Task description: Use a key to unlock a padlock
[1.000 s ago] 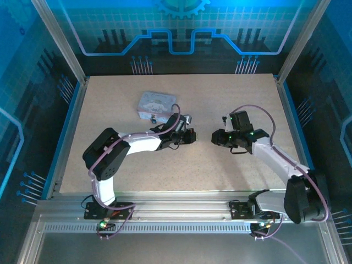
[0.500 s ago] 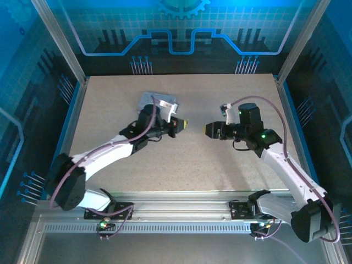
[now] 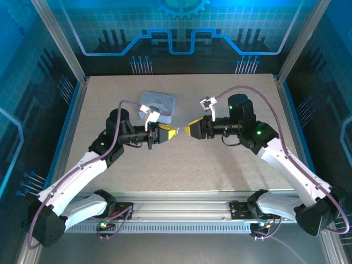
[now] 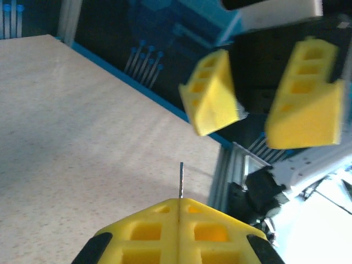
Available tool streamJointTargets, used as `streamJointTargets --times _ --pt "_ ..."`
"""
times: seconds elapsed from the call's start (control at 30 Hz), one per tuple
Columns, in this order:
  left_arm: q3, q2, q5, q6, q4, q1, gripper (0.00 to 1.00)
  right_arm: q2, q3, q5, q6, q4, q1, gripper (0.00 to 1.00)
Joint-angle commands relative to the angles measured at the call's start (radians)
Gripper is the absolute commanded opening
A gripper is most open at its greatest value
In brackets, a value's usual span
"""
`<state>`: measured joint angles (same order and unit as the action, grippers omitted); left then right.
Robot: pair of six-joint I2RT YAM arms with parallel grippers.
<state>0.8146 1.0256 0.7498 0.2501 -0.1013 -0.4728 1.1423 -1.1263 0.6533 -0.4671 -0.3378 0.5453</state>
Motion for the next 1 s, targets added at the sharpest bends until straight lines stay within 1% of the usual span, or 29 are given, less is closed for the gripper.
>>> streamJointTargets --times 0.0,0.13,0.33,0.43,0.47,0.6,0.63,0.67,0.7,0.8,0.83,0.9,0.97 --pt "-0.011 -0.011 0.114 0.057 -0.04 0.007 0.0 0.025 -0.024 0.061 -0.003 0.052 0.014 0.42" --pt "-0.012 -0.009 0.131 0.109 -0.059 0.007 0.0 0.04 -0.02 0.094 -0.008 0.104 0.036 0.38" --pt "-0.027 0.025 0.164 0.2 -0.159 0.007 0.0 0.036 0.004 0.079 -0.003 0.137 0.064 0.32" --pt "-0.033 0.033 0.168 0.22 -0.19 0.006 0.0 0.039 0.012 0.081 -0.012 0.146 0.069 0.28" --pt "-0.033 0.034 0.168 0.221 -0.194 0.007 0.0 0.038 0.013 0.084 -0.013 0.148 0.069 0.26" --pt "-0.035 0.035 0.166 0.22 -0.195 0.008 0.0 0.042 0.024 0.097 -0.028 0.17 0.072 0.1" --pt "-0.036 0.036 0.164 0.219 -0.194 0.008 0.0 0.043 0.026 0.098 -0.033 0.175 0.072 0.09" --pt "-0.036 0.036 0.163 0.219 -0.194 0.008 0.0 0.045 0.028 0.098 -0.037 0.177 0.073 0.09" --pt "-0.037 0.036 0.163 0.219 -0.194 0.009 0.0 0.045 0.027 0.094 -0.041 0.177 0.074 0.12" --pt "-0.041 0.033 0.16 0.222 -0.198 0.013 0.0 0.044 0.032 0.076 -0.041 0.172 0.074 0.26" --pt "-0.042 0.029 0.158 0.222 -0.199 0.015 0.0 0.043 0.033 0.074 -0.041 0.171 0.074 0.28" --pt "-0.045 0.024 0.152 0.224 -0.201 0.019 0.0 0.041 0.036 0.074 -0.041 0.169 0.075 0.3" --pt "-0.049 0.016 0.145 0.228 -0.204 0.025 0.0 0.04 0.037 0.086 -0.033 0.168 0.076 0.3"
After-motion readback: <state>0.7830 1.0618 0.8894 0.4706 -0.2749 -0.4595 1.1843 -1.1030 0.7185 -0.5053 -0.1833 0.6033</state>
